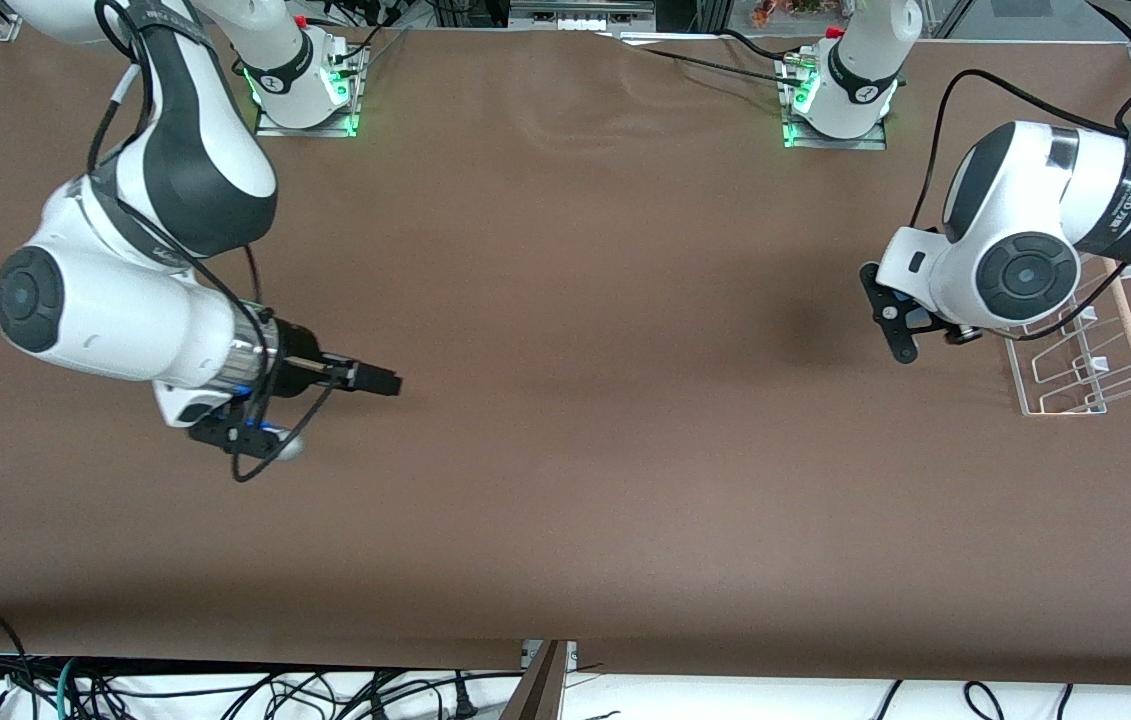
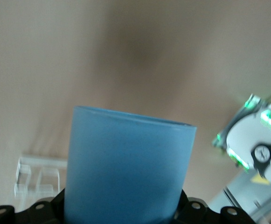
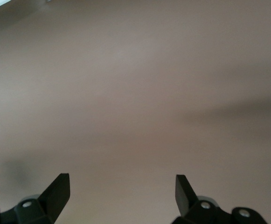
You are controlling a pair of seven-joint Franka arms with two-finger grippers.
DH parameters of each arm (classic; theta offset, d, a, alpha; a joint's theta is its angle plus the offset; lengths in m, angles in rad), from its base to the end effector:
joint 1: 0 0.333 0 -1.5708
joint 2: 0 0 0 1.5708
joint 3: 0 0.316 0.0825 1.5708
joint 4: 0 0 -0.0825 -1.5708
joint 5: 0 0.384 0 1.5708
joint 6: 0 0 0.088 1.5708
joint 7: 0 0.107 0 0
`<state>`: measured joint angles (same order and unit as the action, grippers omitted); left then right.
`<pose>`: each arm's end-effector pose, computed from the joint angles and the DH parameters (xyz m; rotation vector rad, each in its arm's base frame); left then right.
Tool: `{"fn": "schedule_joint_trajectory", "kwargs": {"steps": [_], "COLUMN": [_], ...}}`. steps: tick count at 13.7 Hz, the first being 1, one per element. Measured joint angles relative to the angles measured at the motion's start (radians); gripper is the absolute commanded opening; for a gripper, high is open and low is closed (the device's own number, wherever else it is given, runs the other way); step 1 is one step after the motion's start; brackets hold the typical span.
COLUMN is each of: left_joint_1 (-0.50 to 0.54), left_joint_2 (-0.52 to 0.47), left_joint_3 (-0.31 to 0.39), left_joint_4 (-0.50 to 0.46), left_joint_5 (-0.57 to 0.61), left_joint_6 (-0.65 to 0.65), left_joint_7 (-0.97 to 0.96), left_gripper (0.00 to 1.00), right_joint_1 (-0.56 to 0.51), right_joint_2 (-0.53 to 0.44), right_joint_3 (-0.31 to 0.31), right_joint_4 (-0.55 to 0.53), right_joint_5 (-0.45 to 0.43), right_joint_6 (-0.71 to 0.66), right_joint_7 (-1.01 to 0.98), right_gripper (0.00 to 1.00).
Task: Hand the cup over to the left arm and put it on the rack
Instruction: 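Open the right gripper and pull it back while the left gripper lifts, then carry the cup with the left gripper over the wire rack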
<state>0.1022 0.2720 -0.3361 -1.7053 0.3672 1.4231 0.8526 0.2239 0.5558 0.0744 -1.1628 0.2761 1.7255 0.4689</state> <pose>0.5671 -0.0770 0.4133 -2.4427 1.5759 0.8857 0.6830 0.2218 0.4818 -2.8269 0.3176 0.1555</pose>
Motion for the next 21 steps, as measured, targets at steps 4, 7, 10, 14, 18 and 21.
{"fn": "schedule_joint_trajectory", "kwargs": {"steps": [4,7,10,14,18,21], "left_joint_1": [0.002,0.005,0.007,0.007,0.040,0.112], "left_joint_2": [0.042,0.121,0.164,0.168,0.167,0.165], "left_joint_3": [0.000,0.007,0.008,0.004,0.005,0.006], "left_joint_4": [-0.007,-0.018,-0.072,-0.243,-0.341,-0.350], "left_joint_5": [0.236,0.443,0.618,0.814,0.930,0.988], "left_joint_6": [-0.187,-0.268,-0.276,-0.233,-0.177,-0.094], "left_joint_7": [-0.143,-0.170,-0.199,-0.397,-0.515,-0.521], "left_gripper": [0.00,0.00,0.00,0.00,0.00,0.00], "right_joint_1": [-0.025,-0.077,-0.087,-0.093,-0.159,-0.167], "right_joint_2": [-0.036,-0.086,-0.175,-0.309,-0.432,-0.466], "right_joint_3": [-0.050,-0.057,-0.057,-0.057,-0.058,-0.057], "right_joint_4": [0.000,-0.019,-0.087,-0.210,-0.320,-0.362], "right_joint_5": [-0.103,-0.219,-0.313,-0.325,-0.325,-0.324], "right_joint_6": [-0.052,-0.086,-0.092,-0.093,-0.092,-0.093], "right_joint_7": [-0.148,-0.268,-0.290,-0.309,-0.332,-0.417], "right_gripper": [1.00,1.00,1.00,1.00,1.00,1.00]}}
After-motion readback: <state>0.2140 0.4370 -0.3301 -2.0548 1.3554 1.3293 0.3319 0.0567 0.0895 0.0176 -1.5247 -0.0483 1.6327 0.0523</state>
